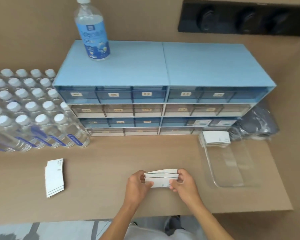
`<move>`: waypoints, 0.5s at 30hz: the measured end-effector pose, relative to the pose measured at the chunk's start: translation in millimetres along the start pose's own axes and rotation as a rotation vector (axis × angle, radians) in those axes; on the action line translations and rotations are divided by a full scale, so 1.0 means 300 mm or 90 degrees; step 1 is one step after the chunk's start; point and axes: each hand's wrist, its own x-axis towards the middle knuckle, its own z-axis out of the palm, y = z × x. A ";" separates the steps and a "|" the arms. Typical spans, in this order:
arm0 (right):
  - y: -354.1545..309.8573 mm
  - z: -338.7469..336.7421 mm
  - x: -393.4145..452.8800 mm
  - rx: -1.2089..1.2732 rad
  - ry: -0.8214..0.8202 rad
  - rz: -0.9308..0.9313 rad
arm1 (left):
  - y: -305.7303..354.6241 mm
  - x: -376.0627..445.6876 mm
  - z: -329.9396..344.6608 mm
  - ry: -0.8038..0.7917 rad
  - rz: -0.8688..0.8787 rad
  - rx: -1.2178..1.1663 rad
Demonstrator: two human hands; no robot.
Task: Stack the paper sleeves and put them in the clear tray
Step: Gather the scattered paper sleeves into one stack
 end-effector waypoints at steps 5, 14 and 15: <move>0.051 -0.044 -0.016 0.043 0.015 -0.003 | 0.010 -0.042 0.066 -0.016 0.045 -0.024; 0.099 -0.026 -0.035 0.160 -0.003 0.008 | -0.019 -0.085 0.112 -0.005 -0.033 -0.167; 0.092 -0.020 -0.038 0.190 0.009 0.018 | -0.018 -0.091 0.115 -0.009 -0.045 -0.205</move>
